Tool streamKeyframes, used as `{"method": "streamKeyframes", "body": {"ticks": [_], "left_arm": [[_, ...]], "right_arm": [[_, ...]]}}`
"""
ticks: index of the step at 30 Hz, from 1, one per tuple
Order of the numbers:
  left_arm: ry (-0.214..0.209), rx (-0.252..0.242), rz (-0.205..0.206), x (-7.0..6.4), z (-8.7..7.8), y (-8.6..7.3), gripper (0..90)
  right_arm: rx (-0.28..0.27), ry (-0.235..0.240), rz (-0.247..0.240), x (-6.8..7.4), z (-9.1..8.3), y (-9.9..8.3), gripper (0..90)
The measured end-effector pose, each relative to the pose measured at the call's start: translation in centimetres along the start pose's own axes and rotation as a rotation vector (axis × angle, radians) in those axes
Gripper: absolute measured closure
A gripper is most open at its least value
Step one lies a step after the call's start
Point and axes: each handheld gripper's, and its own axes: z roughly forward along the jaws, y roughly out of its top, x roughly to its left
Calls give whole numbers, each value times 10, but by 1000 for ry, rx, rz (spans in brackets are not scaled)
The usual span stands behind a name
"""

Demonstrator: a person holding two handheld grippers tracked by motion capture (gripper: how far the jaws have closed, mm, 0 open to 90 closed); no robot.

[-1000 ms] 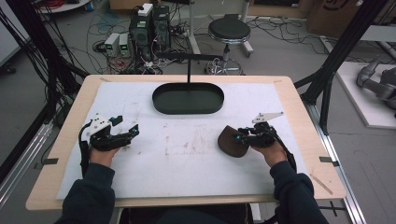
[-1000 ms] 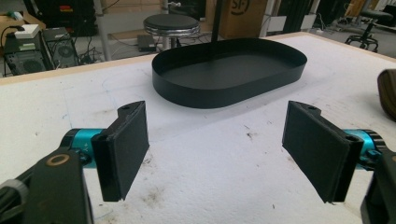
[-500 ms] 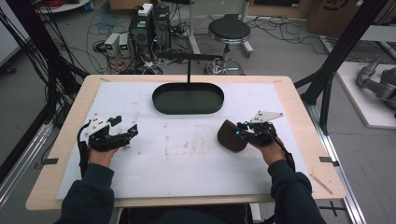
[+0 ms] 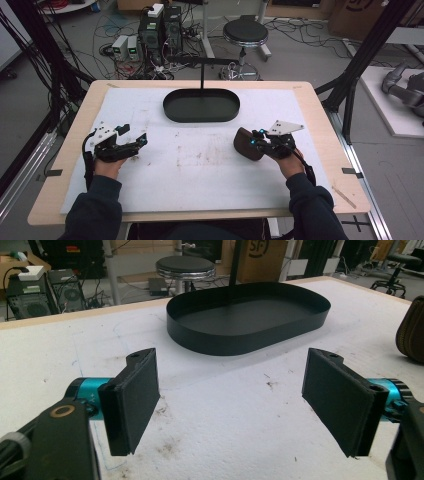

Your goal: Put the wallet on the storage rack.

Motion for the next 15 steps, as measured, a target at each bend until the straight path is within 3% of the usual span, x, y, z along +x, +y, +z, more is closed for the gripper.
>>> {"method": "streamKeyframes", "body": {"ticks": [3,5,15], "left_arm": [[-1,-2,-2,0,0,0,228],[0,-1,1,0,0,0,228],[5,6,1,1,-1,0,228]], "right_arm": [[-34,88,48,-2,-3,-3,690],[-36,108,56,-1,-4,-3,687],[-49,107,67,-3,-6,-3,610]]}}
